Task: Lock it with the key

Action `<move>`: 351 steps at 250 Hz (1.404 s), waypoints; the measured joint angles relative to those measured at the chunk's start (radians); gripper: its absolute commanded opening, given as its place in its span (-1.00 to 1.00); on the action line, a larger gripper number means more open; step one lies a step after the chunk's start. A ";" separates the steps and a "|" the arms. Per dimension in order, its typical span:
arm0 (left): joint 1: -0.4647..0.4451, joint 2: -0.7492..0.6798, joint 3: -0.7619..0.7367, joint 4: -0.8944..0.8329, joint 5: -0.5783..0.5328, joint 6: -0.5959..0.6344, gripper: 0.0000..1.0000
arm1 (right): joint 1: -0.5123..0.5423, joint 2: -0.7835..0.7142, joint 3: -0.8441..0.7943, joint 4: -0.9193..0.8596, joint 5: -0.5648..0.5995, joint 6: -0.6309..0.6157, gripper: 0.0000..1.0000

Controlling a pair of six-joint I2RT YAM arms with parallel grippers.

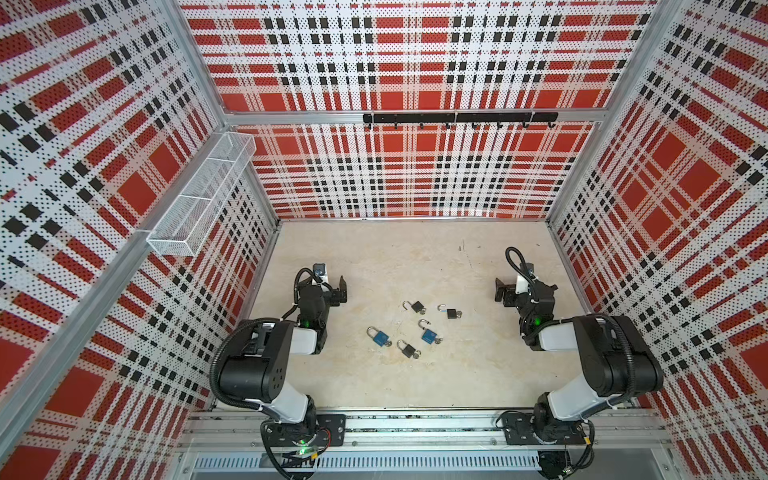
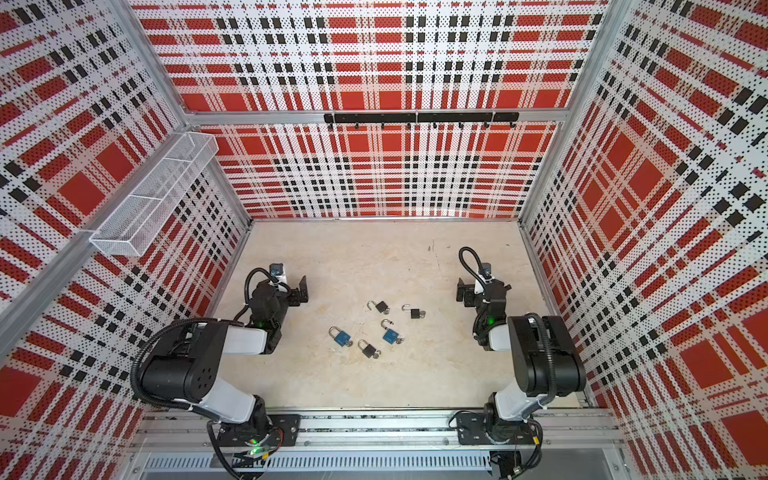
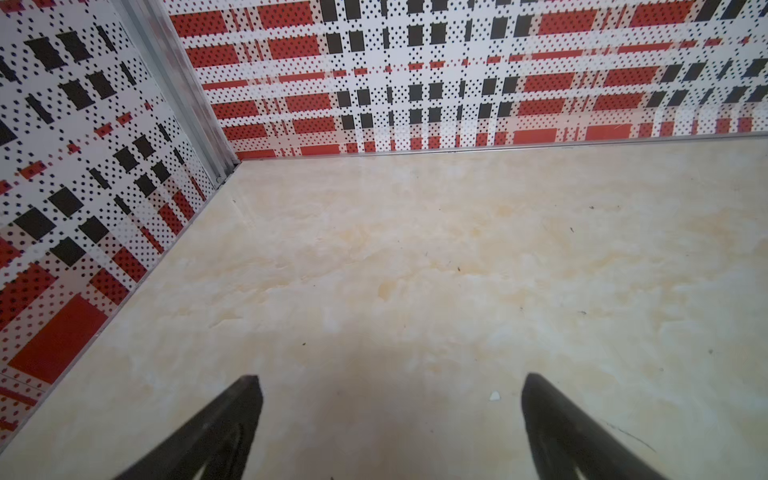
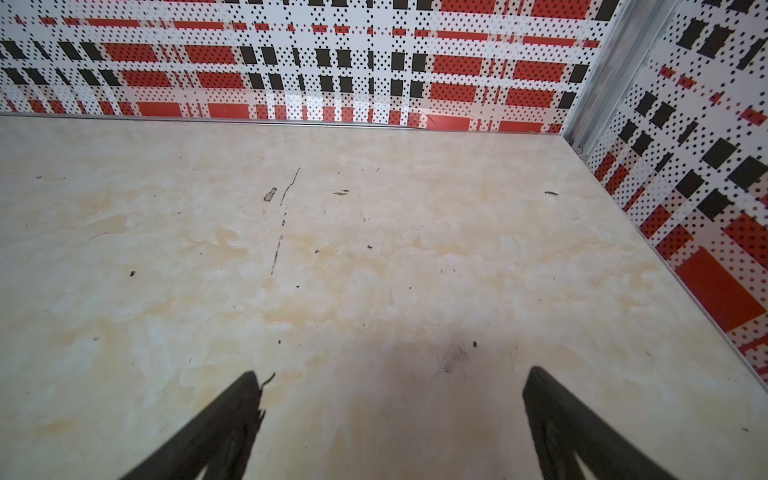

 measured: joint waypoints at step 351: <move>0.000 0.000 0.000 0.000 0.000 0.000 0.81 | -0.003 0.000 0.000 0.000 -0.004 0.000 0.88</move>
